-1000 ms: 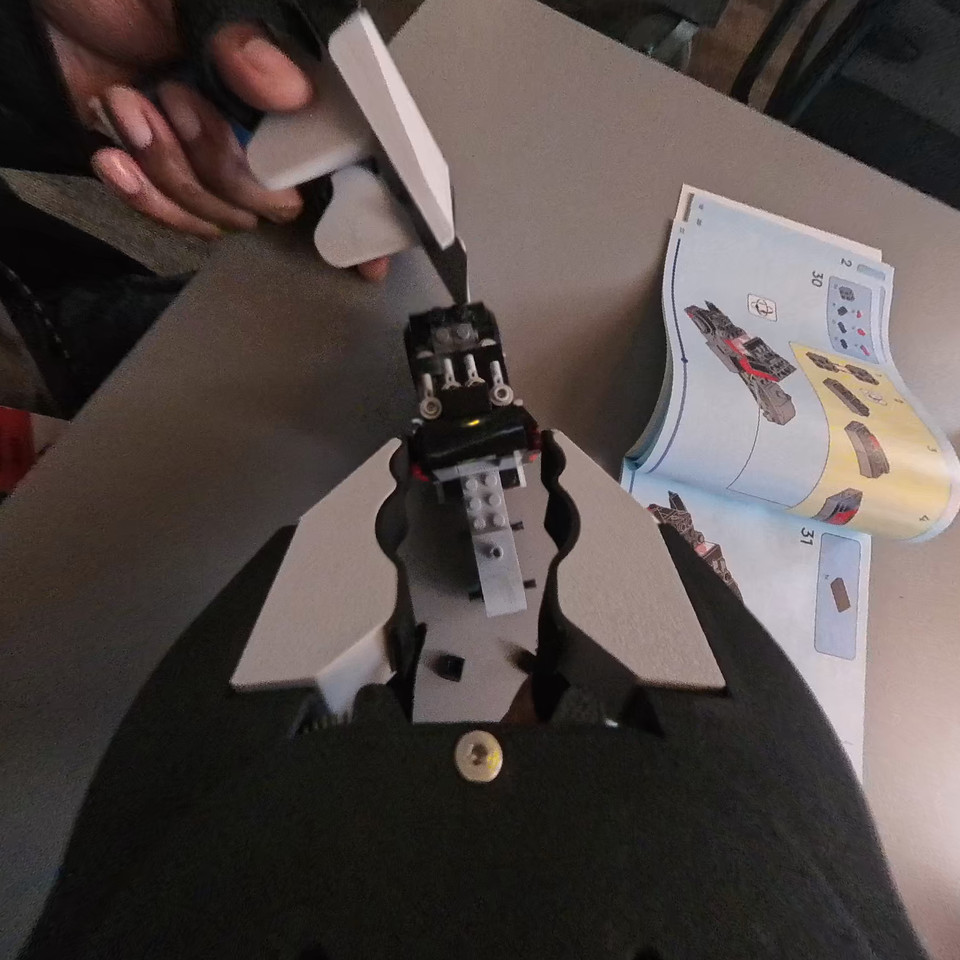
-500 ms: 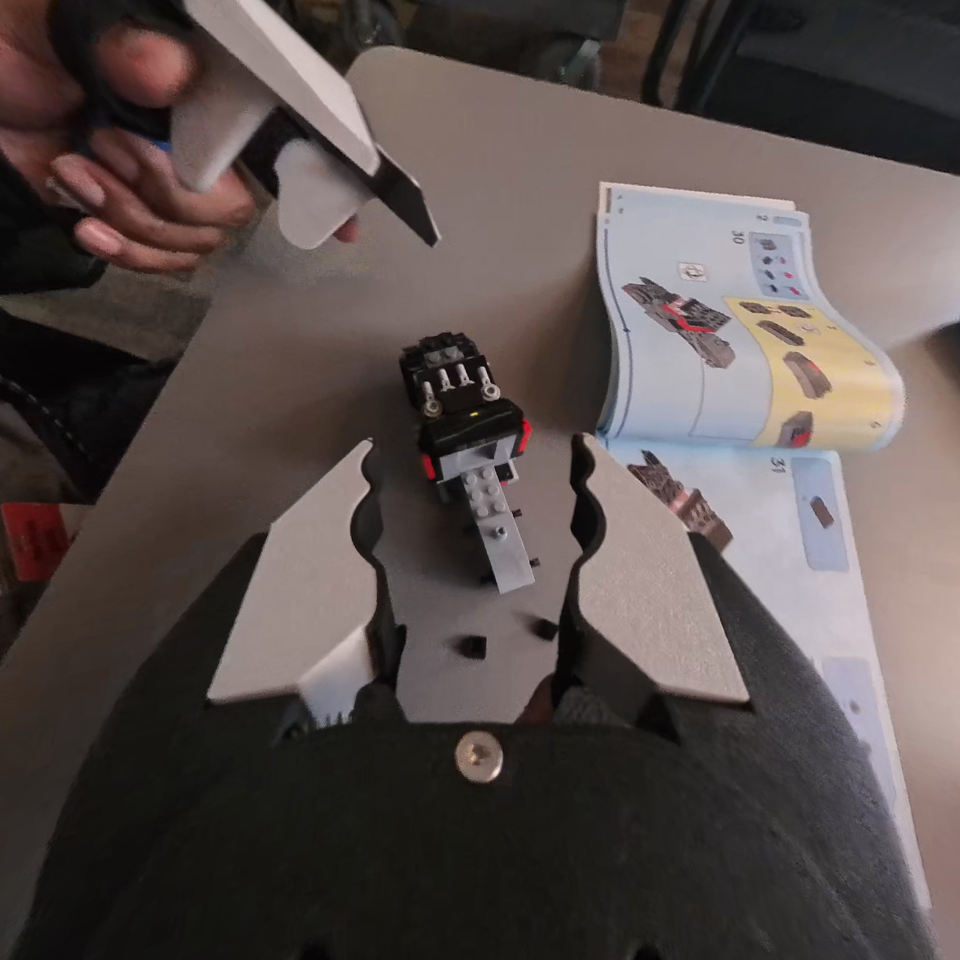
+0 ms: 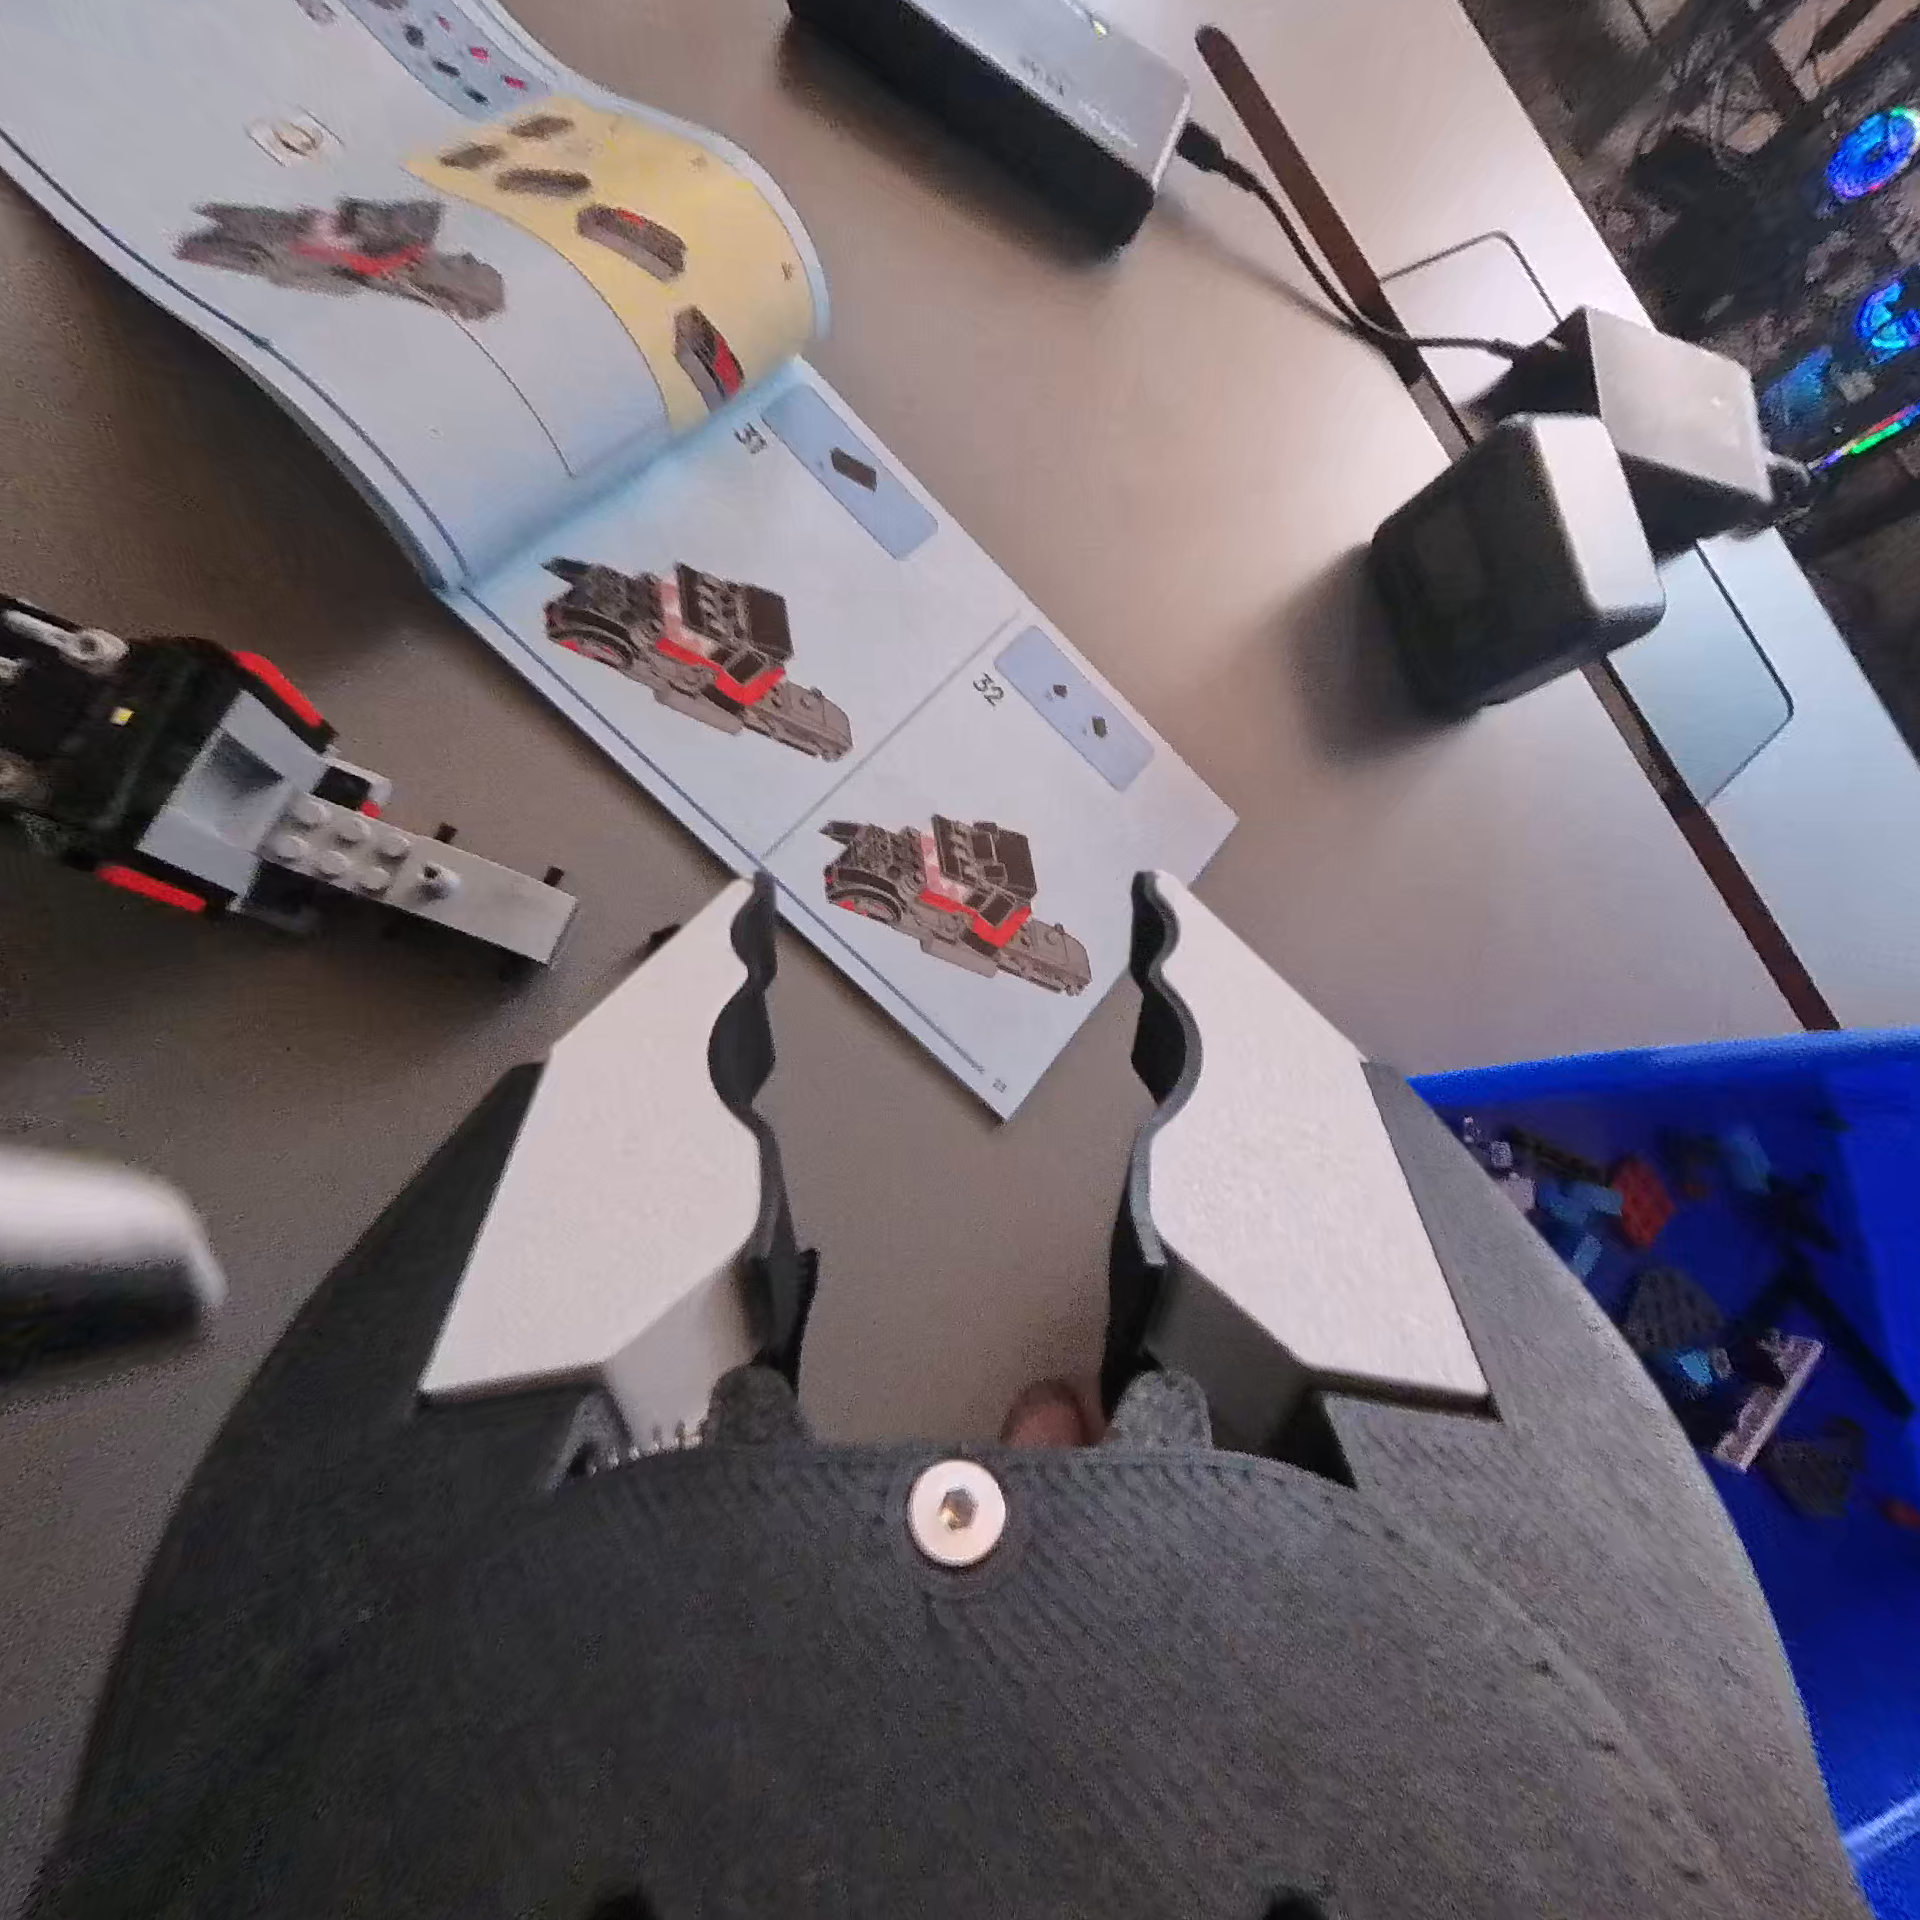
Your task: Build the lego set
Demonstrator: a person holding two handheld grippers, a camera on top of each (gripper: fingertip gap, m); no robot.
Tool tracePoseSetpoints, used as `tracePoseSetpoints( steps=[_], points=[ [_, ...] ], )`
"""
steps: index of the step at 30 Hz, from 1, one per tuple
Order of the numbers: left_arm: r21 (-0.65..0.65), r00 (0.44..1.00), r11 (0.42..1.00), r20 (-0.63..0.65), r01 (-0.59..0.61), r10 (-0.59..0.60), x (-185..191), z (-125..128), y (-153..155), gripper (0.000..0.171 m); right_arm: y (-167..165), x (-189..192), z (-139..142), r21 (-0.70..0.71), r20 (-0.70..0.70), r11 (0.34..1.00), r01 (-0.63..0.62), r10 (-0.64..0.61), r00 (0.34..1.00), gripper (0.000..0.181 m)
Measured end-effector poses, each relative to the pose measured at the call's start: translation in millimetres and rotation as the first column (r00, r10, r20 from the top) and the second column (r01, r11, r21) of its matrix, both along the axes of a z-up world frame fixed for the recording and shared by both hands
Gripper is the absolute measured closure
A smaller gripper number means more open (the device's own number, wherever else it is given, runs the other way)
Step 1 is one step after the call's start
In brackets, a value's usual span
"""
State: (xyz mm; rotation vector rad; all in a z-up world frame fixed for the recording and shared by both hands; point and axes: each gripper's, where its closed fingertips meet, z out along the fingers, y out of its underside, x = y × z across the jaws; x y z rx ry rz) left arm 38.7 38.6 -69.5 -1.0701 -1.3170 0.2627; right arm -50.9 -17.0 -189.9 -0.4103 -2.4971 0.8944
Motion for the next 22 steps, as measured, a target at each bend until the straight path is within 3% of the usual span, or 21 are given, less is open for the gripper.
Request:
tracePoseSetpoints(
  steps=[3, 10, 17, 22],
  points=[
    [-0.041, 0.999, 0.999, 0.028, 0.016, -0.014, -5, -5, 18, 0.084, 10, -6, -7, 0.026, -0.010, 0.999, 0.033, -0.033, 0.999, 0.110],
    [-0.088, 0.997, 0.996, 0.081, 0.022, -0.015, -15, -22, 25, 0.084, 32, -21, -12, 0.064, -0.043, 0.994, 0.091, -0.088, 0.995, 0.110],
    [-0.187, 0.996, 0.982, 0.092, 0.040, -0.023, -22, -30, 21, 0.087, 54, -31, -31, 0.194, -0.051, 0.970, 0.149, -0.142, 0.989, 0.107],
    [-0.226, 0.991, 0.973, 0.130, 0.047, -0.018, -22, -34, 10, 0.085, 55, -33, -33, 0.180, -0.047, 0.974, 0.135, -0.128, 0.991, 0.105]
  ],
)
